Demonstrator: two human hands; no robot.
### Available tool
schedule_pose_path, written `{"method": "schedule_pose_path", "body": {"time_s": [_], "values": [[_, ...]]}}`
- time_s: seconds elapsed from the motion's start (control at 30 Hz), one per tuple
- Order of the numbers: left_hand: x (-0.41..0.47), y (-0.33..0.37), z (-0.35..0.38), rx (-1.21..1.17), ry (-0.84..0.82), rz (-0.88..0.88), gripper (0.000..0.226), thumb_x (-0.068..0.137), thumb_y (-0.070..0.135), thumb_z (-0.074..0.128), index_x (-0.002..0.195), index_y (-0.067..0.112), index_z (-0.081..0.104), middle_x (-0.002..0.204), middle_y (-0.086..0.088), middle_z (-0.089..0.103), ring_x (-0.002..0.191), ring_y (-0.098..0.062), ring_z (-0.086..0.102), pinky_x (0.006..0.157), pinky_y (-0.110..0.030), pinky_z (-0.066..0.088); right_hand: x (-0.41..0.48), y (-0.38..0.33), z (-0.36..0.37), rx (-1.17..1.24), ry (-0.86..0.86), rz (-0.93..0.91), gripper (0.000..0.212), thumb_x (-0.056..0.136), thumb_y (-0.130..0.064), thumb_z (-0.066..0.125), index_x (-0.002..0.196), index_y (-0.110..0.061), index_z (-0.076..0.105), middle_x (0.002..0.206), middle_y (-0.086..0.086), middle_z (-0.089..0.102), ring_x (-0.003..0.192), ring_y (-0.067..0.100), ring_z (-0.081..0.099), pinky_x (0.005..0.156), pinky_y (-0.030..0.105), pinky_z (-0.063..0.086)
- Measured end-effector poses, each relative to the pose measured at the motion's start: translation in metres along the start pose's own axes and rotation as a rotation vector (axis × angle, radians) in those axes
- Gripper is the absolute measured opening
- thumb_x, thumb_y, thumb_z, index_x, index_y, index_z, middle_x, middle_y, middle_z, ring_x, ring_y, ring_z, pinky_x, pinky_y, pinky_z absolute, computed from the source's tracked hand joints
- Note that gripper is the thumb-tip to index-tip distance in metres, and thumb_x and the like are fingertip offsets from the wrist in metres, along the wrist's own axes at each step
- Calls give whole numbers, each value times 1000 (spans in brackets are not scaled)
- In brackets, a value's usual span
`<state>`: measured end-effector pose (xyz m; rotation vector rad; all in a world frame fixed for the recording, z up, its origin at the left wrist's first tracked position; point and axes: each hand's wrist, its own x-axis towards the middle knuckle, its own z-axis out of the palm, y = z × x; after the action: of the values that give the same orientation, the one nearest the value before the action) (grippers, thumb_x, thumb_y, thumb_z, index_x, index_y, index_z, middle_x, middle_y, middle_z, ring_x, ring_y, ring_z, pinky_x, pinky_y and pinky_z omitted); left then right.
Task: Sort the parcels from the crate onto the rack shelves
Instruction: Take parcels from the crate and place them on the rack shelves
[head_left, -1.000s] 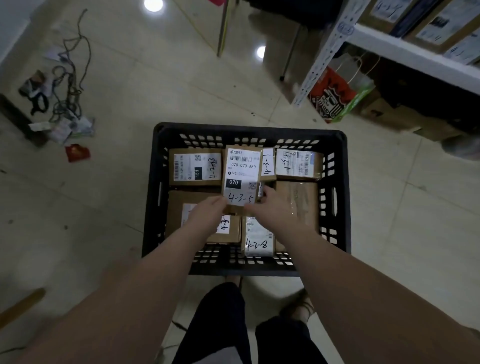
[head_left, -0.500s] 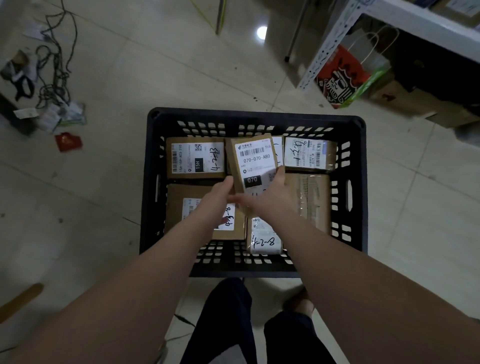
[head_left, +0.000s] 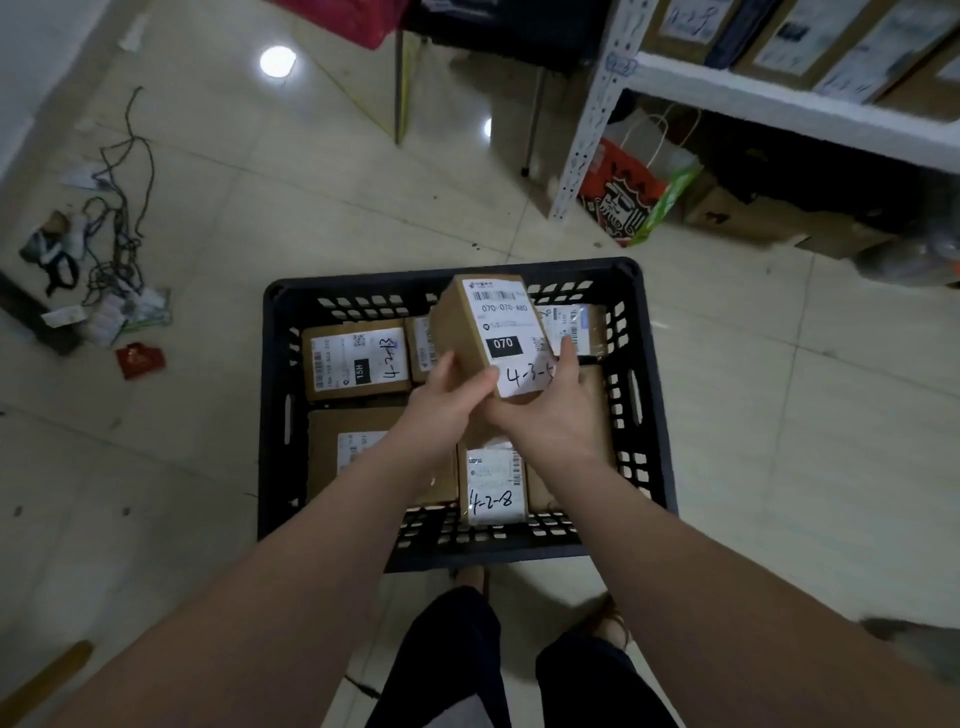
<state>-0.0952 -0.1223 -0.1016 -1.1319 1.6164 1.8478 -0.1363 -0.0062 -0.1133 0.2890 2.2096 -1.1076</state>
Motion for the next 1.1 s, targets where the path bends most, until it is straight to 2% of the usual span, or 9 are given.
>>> {"method": "schedule_pose_path", "body": {"time_s": [0.13, 0.23, 0.37, 0.47, 0.57, 0.7, 0.77, 0.93, 1.1], "values": [[-20, 6, 23, -148, -39, 3, 87, 68, 53, 77, 140, 49, 29, 129, 12, 57, 113, -18, 58, 95, -51, 46, -26, -4, -33, 64, 74, -158, 114, 69, -37, 82, 155, -31, 8, 141, 3, 32, 132, 16, 37, 95, 25, 35], [-35, 14, 47, -191, -7, 55, 65, 76, 37, 75, 133, 39, 43, 123, 8, 63, 109, -18, 62, 92, -49, 50, -41, -1, -64, 85, 99, -209, 115, 68, -35, 82, 155, -29, 7, 142, 3, 32, 133, 15, 35, 96, 23, 31], [-55, 26, 82, -137, -1, 87, 58, 75, 33, 75, 127, 30, 51, 116, 3, 67, 101, -18, 66, 89, -44, 53, -57, 5, -106, 95, 89, -238, 115, 67, -33, 83, 155, -26, 9, 140, 3, 33, 130, 14, 36, 102, 23, 32], [-71, 32, 105, -96, 36, 109, 57, 72, 32, 77, 124, 29, 52, 113, 2, 68, 100, -18, 66, 90, -46, 52, -68, 13, -133, 109, 84, -266, 111, 65, -33, 85, 153, -27, 18, 129, 0, 38, 116, 8, 37, 94, 17, 32], [-90, 39, 132, -31, 21, 157, 51, 73, 27, 77, 118, 30, 54, 107, 4, 70, 98, -17, 66, 91, -44, 52, -81, 23, -160, 134, 114, -292, 90, 63, -33, 85, 139, -27, 36, 113, -4, 45, 109, 8, 40, 80, 12, 38], [-115, 53, 179, 9, -6, 248, 50, 71, 17, 75, 116, 25, 55, 102, 5, 70, 91, -12, 67, 75, -31, 55, -96, 39, -204, 156, 180, -306, 73, 58, -43, 82, 121, -31, 46, 106, -5, 58, 106, 13, 52, 87, 37, 51], [-124, 58, 206, 40, -10, 294, 50, 72, 13, 74, 116, 24, 55, 102, 6, 70, 90, -11, 67, 70, -27, 53, -102, 49, -231, 165, 202, -314, 68, 56, -47, 81, 113, -33, 47, 103, -10, 63, 100, 12, 59, 82, 38, 55], [-143, 62, 279, 92, -30, 342, 58, 66, 14, 75, 117, 28, 50, 102, 8, 67, 90, -10, 65, 70, -27, 52, -120, 78, -307, 176, 192, -311, 60, 66, -35, 83, 113, -33, 45, 97, -25, 65, 83, -10, 61, 60, 11, 45], [-148, 64, 344, 168, -59, 364, 63, 66, 15, 75, 120, 28, 46, 102, 8, 65, 91, -11, 63, 74, -27, 50, -119, 107, -361, 226, 235, -241, 67, 60, -36, 84, 115, -31, 46, 100, -22, 68, 92, 0, 66, 80, 29, 55]]}}
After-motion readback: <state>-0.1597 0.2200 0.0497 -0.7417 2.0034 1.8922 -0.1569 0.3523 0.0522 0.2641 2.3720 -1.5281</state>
